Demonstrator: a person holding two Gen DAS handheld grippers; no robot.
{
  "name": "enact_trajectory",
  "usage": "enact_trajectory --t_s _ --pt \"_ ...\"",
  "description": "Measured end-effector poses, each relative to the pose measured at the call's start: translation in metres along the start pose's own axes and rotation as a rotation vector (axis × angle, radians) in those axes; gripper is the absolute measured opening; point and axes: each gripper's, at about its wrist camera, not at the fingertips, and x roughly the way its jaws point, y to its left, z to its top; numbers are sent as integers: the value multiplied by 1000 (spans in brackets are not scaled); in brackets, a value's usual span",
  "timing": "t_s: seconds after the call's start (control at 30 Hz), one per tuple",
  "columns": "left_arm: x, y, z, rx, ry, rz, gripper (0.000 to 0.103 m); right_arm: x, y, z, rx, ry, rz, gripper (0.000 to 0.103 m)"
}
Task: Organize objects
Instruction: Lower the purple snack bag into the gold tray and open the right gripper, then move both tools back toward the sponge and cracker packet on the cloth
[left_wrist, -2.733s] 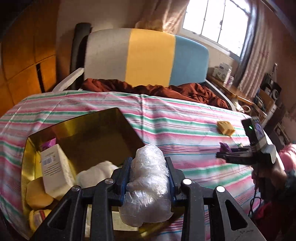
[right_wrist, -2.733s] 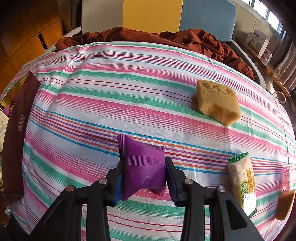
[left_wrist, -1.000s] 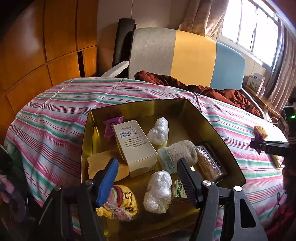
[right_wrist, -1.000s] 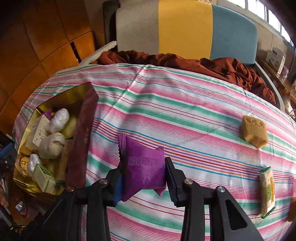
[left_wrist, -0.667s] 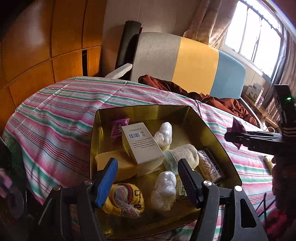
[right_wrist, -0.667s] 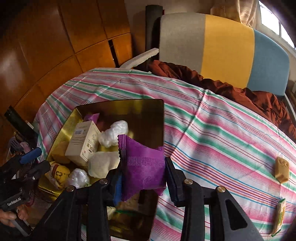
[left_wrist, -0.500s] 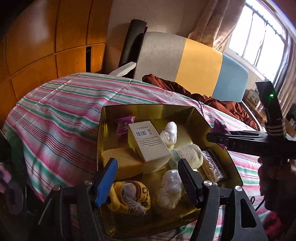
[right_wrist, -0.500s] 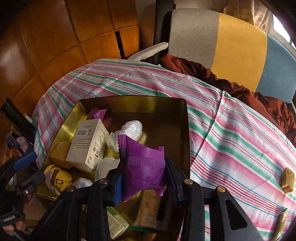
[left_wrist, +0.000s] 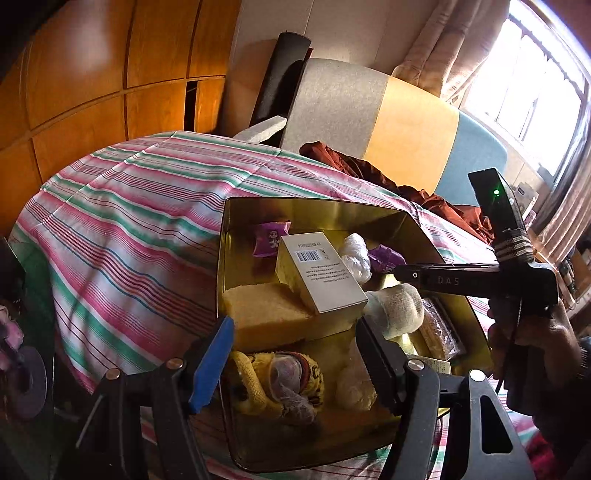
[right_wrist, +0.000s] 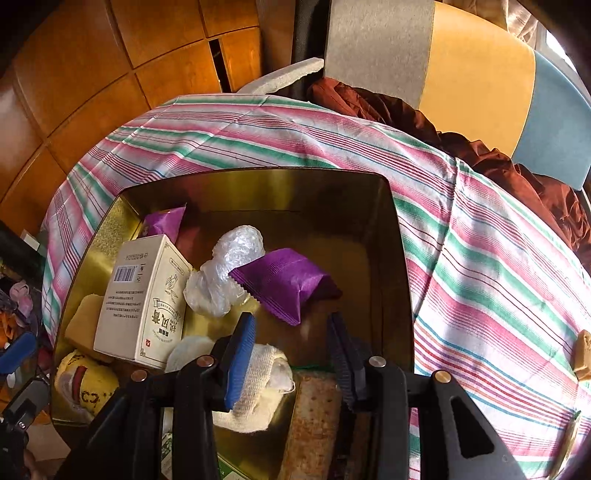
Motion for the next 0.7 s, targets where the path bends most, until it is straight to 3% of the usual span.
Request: enact_trajectory --t_s 0.43,0.7 --pt "-7 -16 -1 48 -9 16 72 -55 -6 -36 11 -104 -2 45" --pt "-12 -28 -2 93 -18 23 72 -80 -37 -64 49 -121 -51 45"
